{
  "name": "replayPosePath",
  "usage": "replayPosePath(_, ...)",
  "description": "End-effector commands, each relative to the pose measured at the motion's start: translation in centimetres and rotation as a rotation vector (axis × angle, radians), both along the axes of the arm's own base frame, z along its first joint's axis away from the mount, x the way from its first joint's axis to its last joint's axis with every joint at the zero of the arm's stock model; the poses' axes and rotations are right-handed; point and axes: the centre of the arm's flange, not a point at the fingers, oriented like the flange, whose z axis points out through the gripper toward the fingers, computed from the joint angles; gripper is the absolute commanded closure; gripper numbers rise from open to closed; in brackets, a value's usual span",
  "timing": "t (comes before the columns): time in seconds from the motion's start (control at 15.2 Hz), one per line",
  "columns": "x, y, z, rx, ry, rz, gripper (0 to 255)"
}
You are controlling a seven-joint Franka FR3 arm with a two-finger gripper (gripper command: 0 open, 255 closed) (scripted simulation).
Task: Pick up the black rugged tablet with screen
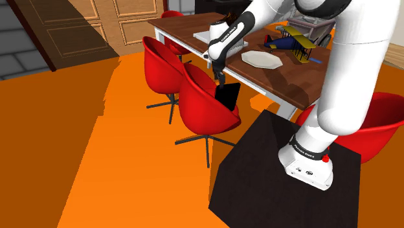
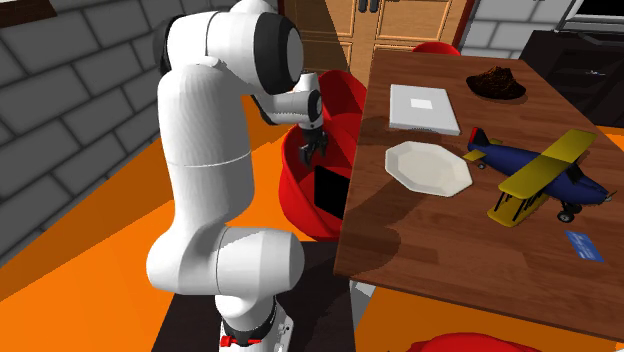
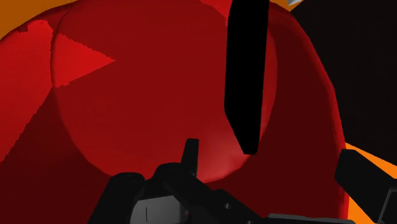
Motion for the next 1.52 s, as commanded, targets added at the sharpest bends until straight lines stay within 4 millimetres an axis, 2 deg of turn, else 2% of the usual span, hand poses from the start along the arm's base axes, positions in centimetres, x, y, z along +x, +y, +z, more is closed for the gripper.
replayPosePath(0.0,0.5,-0.2,-1.3,0.0,0.008,0.022,0)
replayPosePath(0.4,0.5,-0.2,-4.5,0.0,0.008,0.022,0)
replayPosePath(0.53,0.5,-0.2,-4.8,0.0,0.008,0.022,0)
replayPosePath(0.59,0.6,-0.2,-4.9,0.0,0.008,0.022,255)
replayPosePath(1.19,0.5,-0.2,-4.8,0.0,0.008,0.022,255)
replayPosePath(1.45,0.5,-0.2,-2.7,0.0,0.008,0.022,255)
